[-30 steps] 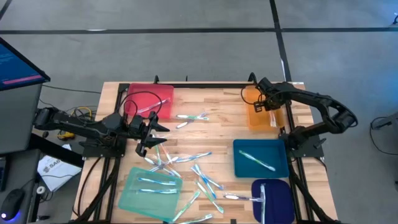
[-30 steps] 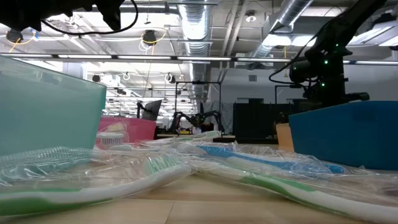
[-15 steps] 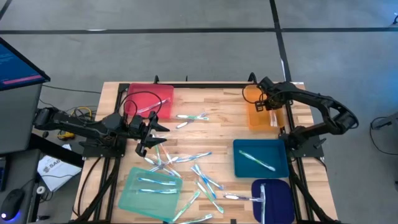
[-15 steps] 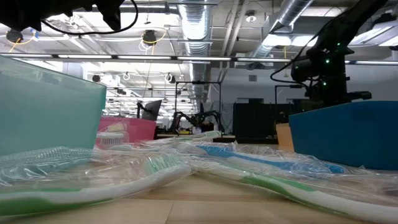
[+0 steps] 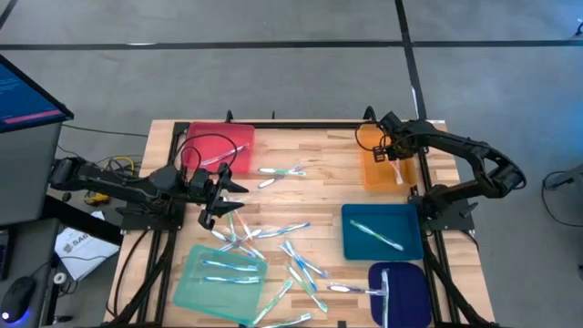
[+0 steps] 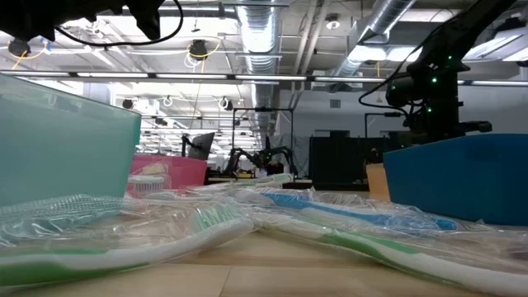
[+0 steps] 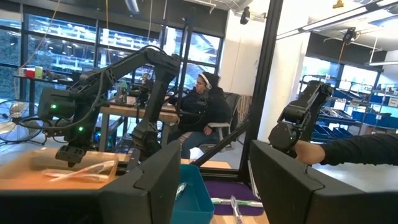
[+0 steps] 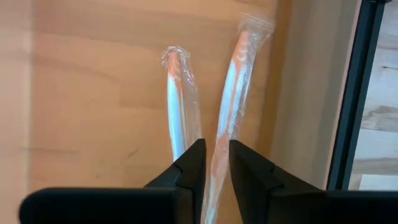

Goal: Pick & Place Toothbrushes
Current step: Put the orange toothbrush into the orange bin

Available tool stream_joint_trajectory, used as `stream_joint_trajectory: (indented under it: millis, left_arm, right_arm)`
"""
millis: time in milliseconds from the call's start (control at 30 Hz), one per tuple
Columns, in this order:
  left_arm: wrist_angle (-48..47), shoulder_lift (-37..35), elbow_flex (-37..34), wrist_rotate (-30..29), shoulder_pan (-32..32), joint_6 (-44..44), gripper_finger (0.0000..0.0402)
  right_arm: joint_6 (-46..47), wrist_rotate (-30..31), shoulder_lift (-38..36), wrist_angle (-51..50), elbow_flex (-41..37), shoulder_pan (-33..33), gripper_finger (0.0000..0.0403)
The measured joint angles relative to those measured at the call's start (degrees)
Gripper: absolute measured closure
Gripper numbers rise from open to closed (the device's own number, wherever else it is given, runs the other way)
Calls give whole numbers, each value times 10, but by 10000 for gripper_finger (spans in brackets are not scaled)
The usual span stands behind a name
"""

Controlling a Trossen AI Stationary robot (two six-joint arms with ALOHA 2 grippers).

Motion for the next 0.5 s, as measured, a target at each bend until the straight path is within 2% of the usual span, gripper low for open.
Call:
stream_joint_trajectory:
  millis: [200,400,500]
  left_arm:
    - [0,0,0,0,0,0,216]
    - [0,0,0,0,0,1,216]
    - [0,0,0,0,0,2,216]
  right_arm:
    - [-47,-14,-10,-43,0,1,338]
    - [-40,-96,-43,-68,2,15,338]
    - [-39,-102,-64,-89,22,33,337]
